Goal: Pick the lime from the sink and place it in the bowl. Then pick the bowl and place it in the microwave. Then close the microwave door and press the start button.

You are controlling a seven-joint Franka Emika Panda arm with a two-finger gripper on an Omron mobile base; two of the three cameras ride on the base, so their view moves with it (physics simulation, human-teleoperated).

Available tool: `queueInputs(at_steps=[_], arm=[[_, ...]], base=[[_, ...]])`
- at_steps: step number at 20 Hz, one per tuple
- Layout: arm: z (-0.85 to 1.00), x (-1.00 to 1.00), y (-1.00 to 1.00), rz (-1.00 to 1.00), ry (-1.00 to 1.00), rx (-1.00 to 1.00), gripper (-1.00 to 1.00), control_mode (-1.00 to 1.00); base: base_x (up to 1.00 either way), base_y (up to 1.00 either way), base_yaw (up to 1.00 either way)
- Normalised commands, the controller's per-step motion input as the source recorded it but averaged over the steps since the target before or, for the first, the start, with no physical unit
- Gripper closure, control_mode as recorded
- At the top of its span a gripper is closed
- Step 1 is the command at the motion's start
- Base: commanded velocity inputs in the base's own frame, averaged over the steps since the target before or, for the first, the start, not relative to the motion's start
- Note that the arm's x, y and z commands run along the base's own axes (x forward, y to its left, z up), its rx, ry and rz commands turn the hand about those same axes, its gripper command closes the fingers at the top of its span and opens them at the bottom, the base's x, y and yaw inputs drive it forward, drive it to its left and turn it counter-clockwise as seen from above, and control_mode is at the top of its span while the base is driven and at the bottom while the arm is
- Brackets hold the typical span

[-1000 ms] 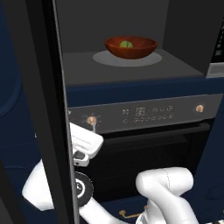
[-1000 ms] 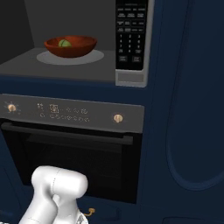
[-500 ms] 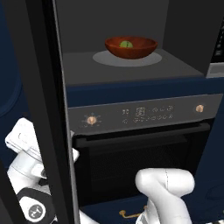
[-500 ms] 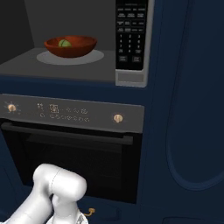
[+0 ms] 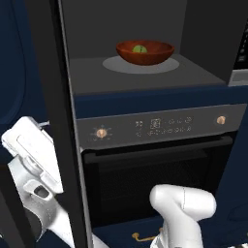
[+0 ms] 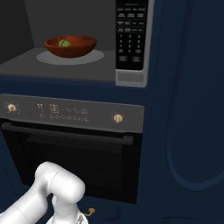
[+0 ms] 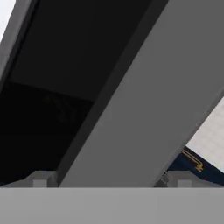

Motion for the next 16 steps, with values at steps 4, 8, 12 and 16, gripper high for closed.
queueInputs(at_steps=[4,8,12,16], arm=[[0.47,-0.48,-0.52,-0.13,-0.2,0.24,-1.0,-1.0],[0.53,-0.49,-0.57,-0.12,-0.18,0.25,-1.0,-1.0],[0.51,-0.52,-0.66,-0.07,-0.17,0.26,-1.0,-1.0],[0.38,-0.39,-0.91,0.0,-0.14,0.2,-1.0,-1.0]], base=[[0.0,0.0,0.0],[0.0,0.0,0.0],[0.0,0.0,0.0],[0.0,0.0,0.0]])
